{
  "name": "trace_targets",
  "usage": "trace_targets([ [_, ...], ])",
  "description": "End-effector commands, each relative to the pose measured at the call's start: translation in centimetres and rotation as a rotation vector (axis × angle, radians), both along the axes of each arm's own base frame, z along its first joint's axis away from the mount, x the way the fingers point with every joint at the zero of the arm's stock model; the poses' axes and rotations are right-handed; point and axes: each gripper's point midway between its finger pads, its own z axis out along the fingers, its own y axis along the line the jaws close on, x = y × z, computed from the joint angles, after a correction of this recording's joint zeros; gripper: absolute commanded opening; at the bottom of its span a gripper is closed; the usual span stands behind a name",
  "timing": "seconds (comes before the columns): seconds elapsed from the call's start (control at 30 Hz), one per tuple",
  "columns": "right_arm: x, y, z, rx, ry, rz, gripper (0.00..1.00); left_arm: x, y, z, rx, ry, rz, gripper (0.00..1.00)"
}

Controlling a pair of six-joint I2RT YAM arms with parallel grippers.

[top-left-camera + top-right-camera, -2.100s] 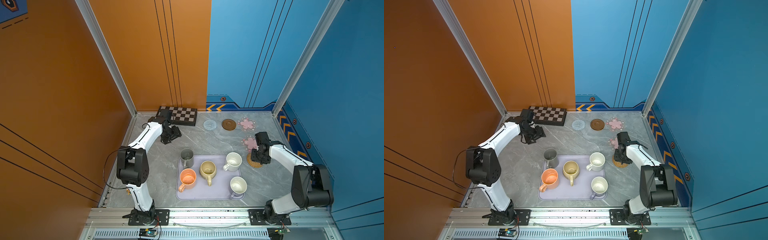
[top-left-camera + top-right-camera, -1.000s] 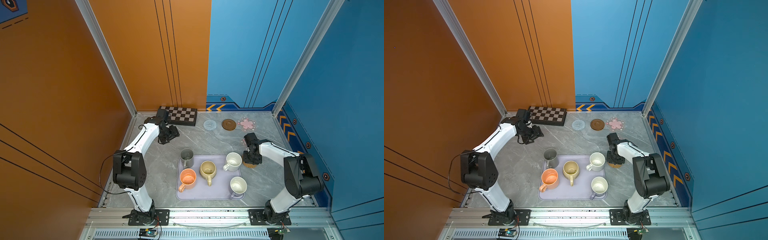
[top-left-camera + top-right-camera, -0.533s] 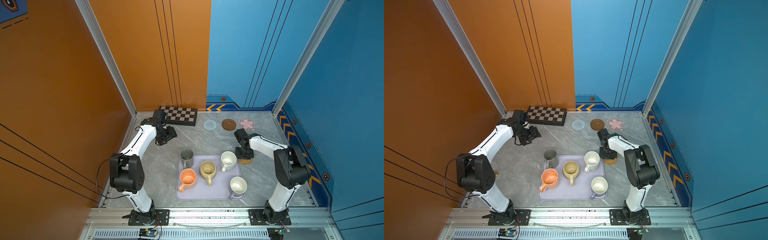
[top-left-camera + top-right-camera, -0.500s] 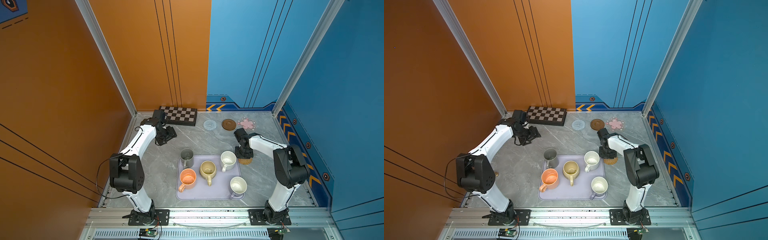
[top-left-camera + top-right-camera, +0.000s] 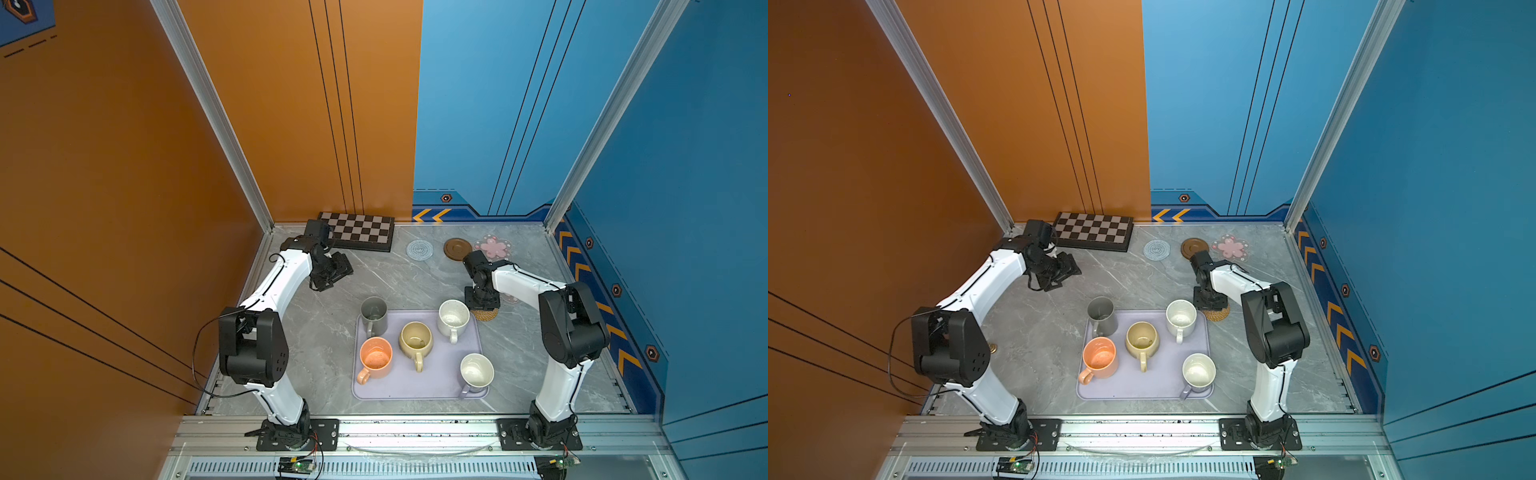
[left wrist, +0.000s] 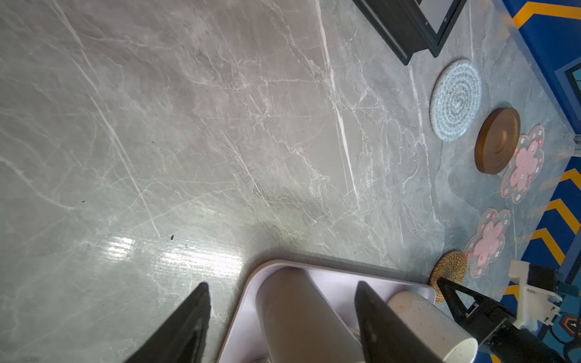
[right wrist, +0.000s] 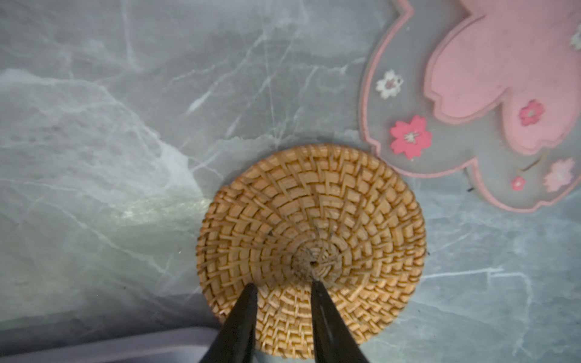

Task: Place cups on coasters
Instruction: Move the coaster to the top-center of the table.

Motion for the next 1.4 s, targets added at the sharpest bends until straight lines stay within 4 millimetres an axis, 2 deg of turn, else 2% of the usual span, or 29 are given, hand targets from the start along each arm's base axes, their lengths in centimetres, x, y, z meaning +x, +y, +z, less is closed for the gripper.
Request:
trace_targets([
  [0.0, -1.6, 0.1, -1.9, 0.011, 0.066, -0.007, 0.32, -0.3, -0.5, 0.2, -0.011, 0.006, -0.025, 0.73],
  [0.43, 2.2, 2.5, -3.2, 0.089, 0.067, -0.013, 0.32, 0.3, -1.3, 0.2, -0.013, 0.003, -0.042, 0.73],
  [0.5, 2.9, 3.2, -2.7, 0.114, 0.052, -0.009, 0.32, 0.4, -1.3, 0.0, -0.013, 0.006, -0.04, 0.73],
  [0.53, 2.8, 3.5, -3.7, 0.114, 0.078, -0.006, 0.32, 0.4, -1.4, -0.1, -0.013, 0.01, -0.041, 0.73],
  [0.83, 4.6, 6.9, -4.3, 0.173, 0.075, 0.032, 0.32, 1.0, -2.9, -0.8, -0.012, 0.024, -0.07, 0.73],
  [1.1, 6.6, 10.4, -4.2, 0.234, 0.054, 0.091, 0.32, 2.5, -5.3, -0.5, -0.013, 0.004, -0.116, 0.72],
  [1.37, 7.5, 13.6, -4.1, 0.272, 0.046, 0.149, 0.32, 4.3, -9.6, -0.8, -0.037, -0.005, -0.184, 0.71],
])
